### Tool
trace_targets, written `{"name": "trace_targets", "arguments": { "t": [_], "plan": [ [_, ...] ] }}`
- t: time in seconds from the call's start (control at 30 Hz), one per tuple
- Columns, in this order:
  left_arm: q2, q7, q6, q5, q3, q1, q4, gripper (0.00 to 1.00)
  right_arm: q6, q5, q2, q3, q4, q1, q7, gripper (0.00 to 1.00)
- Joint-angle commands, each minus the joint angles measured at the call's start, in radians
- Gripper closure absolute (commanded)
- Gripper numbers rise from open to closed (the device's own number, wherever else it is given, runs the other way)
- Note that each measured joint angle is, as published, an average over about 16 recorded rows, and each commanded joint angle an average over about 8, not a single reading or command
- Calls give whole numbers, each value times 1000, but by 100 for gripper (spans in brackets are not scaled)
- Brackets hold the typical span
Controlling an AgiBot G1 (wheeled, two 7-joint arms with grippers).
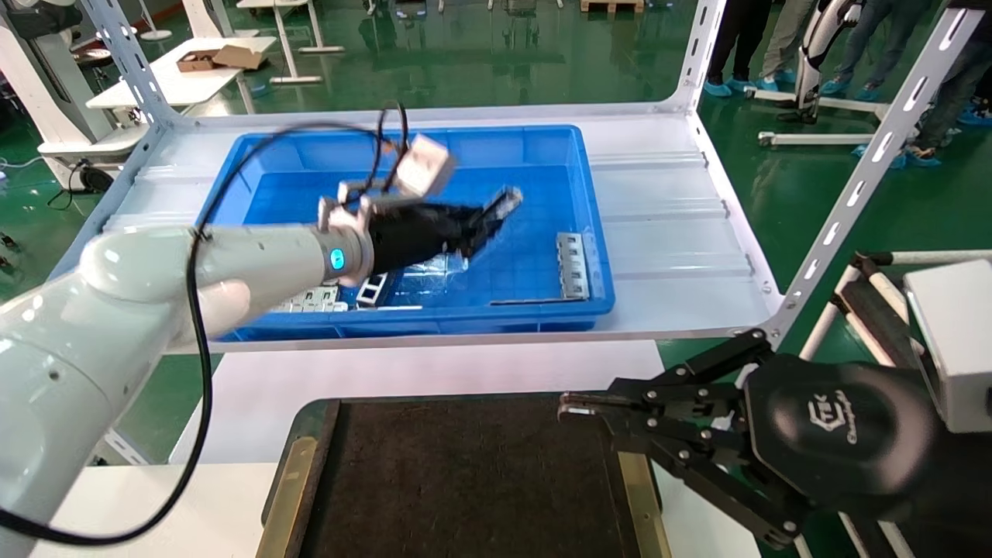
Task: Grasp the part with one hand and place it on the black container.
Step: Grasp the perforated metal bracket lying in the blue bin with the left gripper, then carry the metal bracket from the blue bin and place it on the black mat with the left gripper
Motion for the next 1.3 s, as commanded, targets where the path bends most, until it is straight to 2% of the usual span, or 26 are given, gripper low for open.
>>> {"name": "trace_targets", "arguments": {
  "t": [0.03,0.13,0.23,0.53,0.8,1.03,1.3],
  "plan": [
    [0,9,-8,-18,-4,-10,4,100,0,0,0,0,0,0,0,100],
    [-7,18,10,-44,-11,-26,-1,100,0,0,0,0,0,0,0,100],
    [-24,28,80,-74,-21,-37,-16,100,0,0,0,0,0,0,0,100],
    [-139,105,525,-213,-83,-21,-84,100,0,0,0,0,0,0,0,100],
    [-220,123,741,-274,-100,50,-164,100,0,0,0,-1,0,0,0,100],
    [-304,91,763,-317,-108,190,-306,100,0,1,0,-1,0,0,0,100],
    [-389,-6,645,-326,-85,387,-495,100,0,1,0,-1,0,0,-1,100]
  ]
}}
